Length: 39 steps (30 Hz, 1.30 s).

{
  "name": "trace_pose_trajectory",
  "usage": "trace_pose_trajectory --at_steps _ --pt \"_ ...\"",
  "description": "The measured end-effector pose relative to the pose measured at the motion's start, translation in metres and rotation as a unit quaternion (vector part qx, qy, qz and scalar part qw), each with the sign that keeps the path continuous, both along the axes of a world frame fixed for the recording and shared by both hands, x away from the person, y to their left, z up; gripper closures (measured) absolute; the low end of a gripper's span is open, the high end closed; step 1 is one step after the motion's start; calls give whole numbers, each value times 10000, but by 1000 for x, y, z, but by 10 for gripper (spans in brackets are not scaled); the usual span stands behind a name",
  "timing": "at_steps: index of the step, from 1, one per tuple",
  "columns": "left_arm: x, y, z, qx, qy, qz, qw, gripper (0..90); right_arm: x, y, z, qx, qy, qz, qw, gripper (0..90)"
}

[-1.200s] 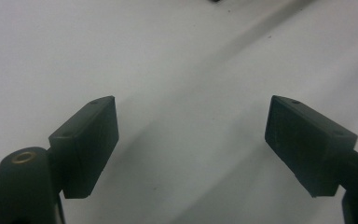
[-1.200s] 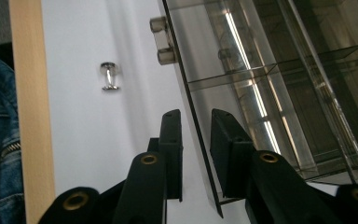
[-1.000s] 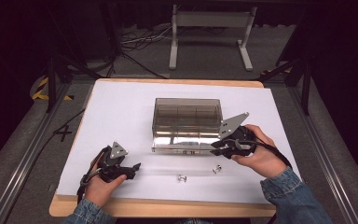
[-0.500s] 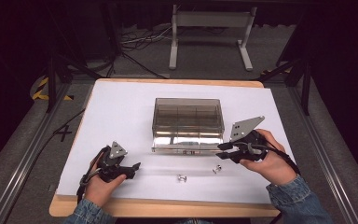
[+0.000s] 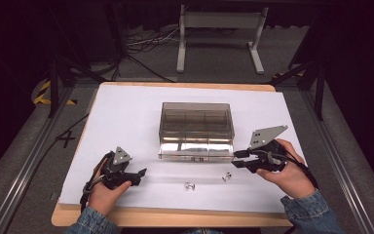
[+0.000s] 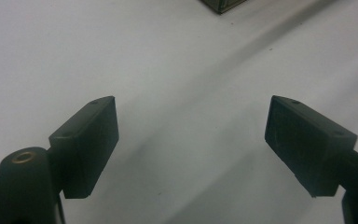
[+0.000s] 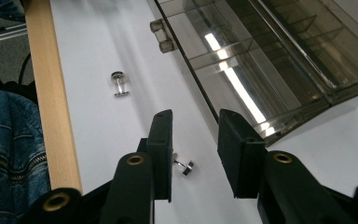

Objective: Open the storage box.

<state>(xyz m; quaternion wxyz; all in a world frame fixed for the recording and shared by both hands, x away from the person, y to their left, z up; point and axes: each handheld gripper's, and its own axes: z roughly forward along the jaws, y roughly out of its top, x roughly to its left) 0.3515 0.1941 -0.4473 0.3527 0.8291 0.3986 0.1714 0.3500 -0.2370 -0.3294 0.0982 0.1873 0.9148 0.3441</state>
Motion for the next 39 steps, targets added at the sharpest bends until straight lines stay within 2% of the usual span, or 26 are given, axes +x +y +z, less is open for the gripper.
trace_pose_trajectory --at_steps 6,22,32,39 --pt "1 -3 2 -41 -46 -56 10000 184 1 -6 -10 -112 87 -170 9998 650" --pt "6 -6 4 -147 -40 -57 9999 185 4 -15 -33 -195 329 -461 9982 616" --pt "6 -5 4 -166 -43 -51 9998 185 10 -14 -50 -234 492 -521 9972 584" --pt "5 -4 5 -181 -41 -9 9998 185 13 -9 -60 -274 575 -394 9972 567"
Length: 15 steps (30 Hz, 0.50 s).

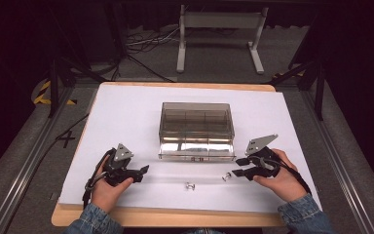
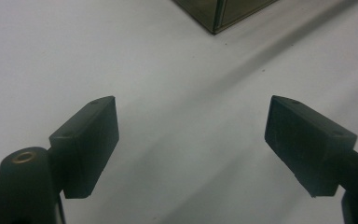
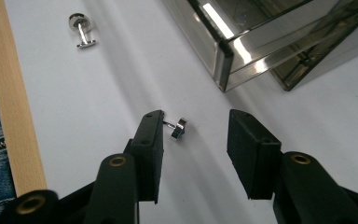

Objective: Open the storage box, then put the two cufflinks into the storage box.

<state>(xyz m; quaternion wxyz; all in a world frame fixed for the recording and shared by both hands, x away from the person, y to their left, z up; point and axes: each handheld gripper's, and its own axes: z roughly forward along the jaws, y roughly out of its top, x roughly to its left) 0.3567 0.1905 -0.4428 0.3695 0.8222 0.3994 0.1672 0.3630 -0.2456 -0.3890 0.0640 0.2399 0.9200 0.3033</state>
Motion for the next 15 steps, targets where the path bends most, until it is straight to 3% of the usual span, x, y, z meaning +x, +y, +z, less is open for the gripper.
trace_pose_trajectory --at_steps 15 --pt "0 1 0 13 -16 -1 10000 185 1 11 -20 -10 151 215 9997 538"
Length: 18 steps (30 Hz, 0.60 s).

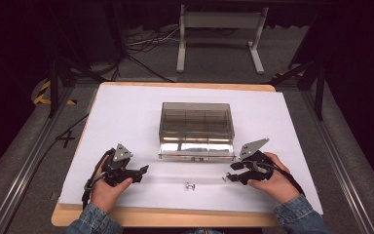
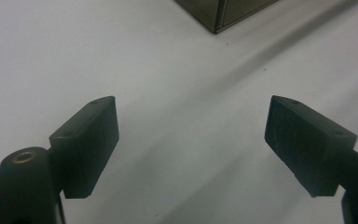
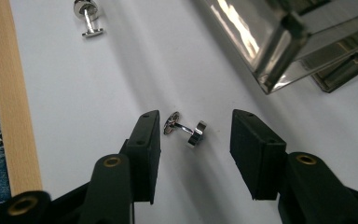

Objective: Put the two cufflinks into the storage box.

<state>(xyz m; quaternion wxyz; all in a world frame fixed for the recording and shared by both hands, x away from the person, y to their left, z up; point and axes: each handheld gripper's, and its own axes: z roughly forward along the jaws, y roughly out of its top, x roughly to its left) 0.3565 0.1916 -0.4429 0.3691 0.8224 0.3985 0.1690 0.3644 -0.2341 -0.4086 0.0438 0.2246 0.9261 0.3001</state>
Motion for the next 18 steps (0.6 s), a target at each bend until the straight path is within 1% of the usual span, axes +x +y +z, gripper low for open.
trace_pose_trajectory --at_steps 2,4,5,7,9,18 --pt "-1 0 0 -31 27 5 10000 185 0 1 -2 5 20 26 10000 535" --pt "0 0 0 -4 0 -6 10000 185 1 3 -4 5 31 47 10000 532" --pt "0 0 0 0 4 -4 10000 185 1 3 -5 2 34 78 10000 530" --pt "-1 0 0 -19 27 23 10000 185 1 4 -7 -8 65 52 10000 527" --pt "-1 1 0 10 -9 11 10000 185 2 5 -9 17 83 105 9999 520" --pt "-1 1 0 19 -6 -2 10000 185 5 9 -16 14 98 176 9998 520"
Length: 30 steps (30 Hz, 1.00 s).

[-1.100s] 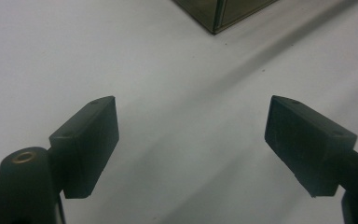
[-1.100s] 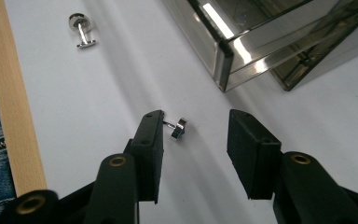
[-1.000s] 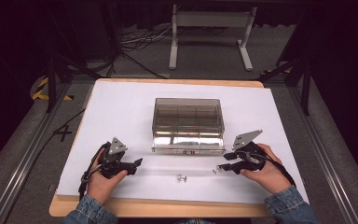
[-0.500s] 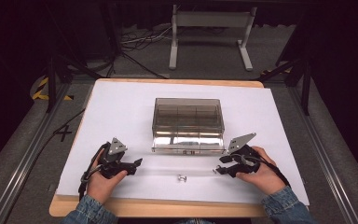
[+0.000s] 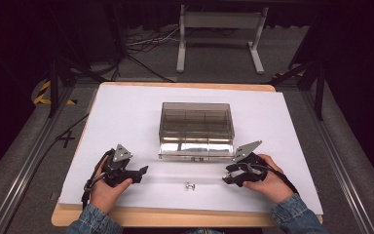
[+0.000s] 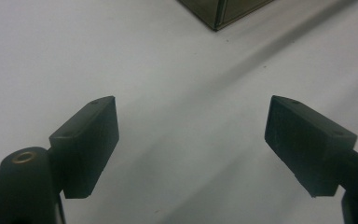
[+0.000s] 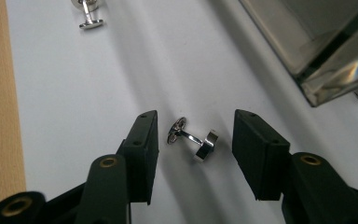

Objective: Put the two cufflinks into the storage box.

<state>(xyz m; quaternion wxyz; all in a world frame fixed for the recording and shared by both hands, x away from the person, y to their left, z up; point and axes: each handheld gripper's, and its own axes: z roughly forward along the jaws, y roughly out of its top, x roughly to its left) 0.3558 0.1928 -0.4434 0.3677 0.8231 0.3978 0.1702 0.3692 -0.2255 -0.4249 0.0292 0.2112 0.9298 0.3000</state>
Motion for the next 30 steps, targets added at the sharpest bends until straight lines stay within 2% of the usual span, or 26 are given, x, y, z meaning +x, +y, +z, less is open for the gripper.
trace_pose_trajectory --at_steps 7,16,21,23,27,30 --pt "0 0 -1 -6 35 -11 10000 185 1 0 -3 1 -97 79 9999 535" --pt "0 -1 -1 0 73 2 10000 184 -1 3 -3 -89 -255 282 9992 625" --pt "0 -1 -1 1 76 2 10000 184 -3 3 -3 -83 -243 233 9994 641" --pt "0 -1 -1 1 76 2 10000 184 -3 2 -2 -130 -220 210 9995 690" --pt "0 -1 -1 7 52 -5 10000 184 -4 2 -2 -149 -235 212 9994 696" --pt "0 -1 -1 21 57 -11 10000 184 -5 3 -2 -203 -258 218 9992 735"
